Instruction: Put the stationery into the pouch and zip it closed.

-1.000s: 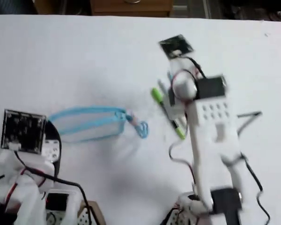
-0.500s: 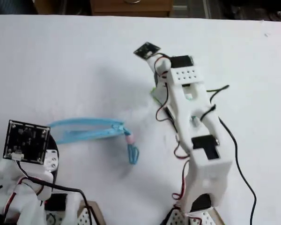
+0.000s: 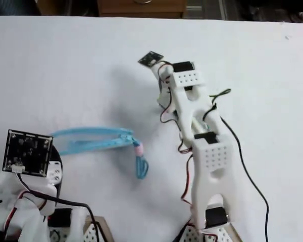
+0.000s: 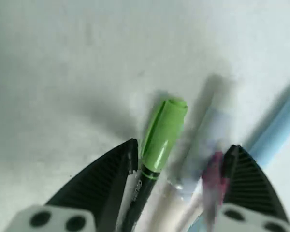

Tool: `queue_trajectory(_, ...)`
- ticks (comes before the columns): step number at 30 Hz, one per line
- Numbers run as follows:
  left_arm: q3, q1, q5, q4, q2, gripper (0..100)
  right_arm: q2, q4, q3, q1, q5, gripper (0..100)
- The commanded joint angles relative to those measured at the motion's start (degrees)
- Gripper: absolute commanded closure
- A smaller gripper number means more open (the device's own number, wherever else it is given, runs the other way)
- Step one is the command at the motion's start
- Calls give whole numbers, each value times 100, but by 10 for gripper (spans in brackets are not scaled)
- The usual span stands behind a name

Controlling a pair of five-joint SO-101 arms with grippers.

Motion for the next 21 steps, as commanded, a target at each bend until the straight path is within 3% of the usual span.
queue_trajectory(1, 220, -57, 0, 97, 31, 978, 286, 22, -176, -277, 9, 715)
queue_trajectory(6, 211, -75, 0, 97, 31, 978, 629, 277, -598, -347, -9, 732)
queue_trajectory(13, 202, -57, 0, 105, 31, 978, 963, 963, -862, -321, -18, 984)
queue_trajectory(18, 202, -57, 0, 97, 31, 978, 567, 1657, -1257, -347, -35, 973)
queue_trajectory(21, 202, -57, 0, 97, 31, 978, 92, 2273, -1635, -453, -448, 982)
